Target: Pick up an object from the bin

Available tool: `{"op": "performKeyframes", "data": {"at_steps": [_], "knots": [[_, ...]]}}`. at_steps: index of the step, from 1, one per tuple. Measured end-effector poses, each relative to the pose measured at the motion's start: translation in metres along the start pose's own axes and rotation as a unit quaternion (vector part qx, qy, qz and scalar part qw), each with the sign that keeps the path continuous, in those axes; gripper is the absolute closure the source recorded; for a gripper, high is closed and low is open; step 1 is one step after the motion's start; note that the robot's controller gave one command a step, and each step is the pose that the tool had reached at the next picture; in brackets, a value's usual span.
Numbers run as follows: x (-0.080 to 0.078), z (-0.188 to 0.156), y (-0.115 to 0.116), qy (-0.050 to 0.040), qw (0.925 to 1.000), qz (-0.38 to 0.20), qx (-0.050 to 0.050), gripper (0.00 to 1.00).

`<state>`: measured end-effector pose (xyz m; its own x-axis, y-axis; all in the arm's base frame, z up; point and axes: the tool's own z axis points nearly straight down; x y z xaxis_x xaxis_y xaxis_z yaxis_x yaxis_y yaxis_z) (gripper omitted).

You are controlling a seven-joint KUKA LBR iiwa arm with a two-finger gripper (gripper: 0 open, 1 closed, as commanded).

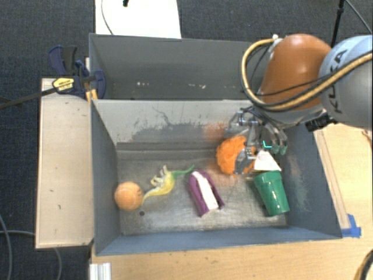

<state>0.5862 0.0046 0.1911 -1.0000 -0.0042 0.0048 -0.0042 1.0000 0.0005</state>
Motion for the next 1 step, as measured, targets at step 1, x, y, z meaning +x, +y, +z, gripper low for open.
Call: {"op": "performKeyframes", "data": {"at_steps": [1], "knots": [[-0.0015, -0.0049, 0.0000, -0.0042, 1.0000, 0.000, 0.000, 0.00]]}}
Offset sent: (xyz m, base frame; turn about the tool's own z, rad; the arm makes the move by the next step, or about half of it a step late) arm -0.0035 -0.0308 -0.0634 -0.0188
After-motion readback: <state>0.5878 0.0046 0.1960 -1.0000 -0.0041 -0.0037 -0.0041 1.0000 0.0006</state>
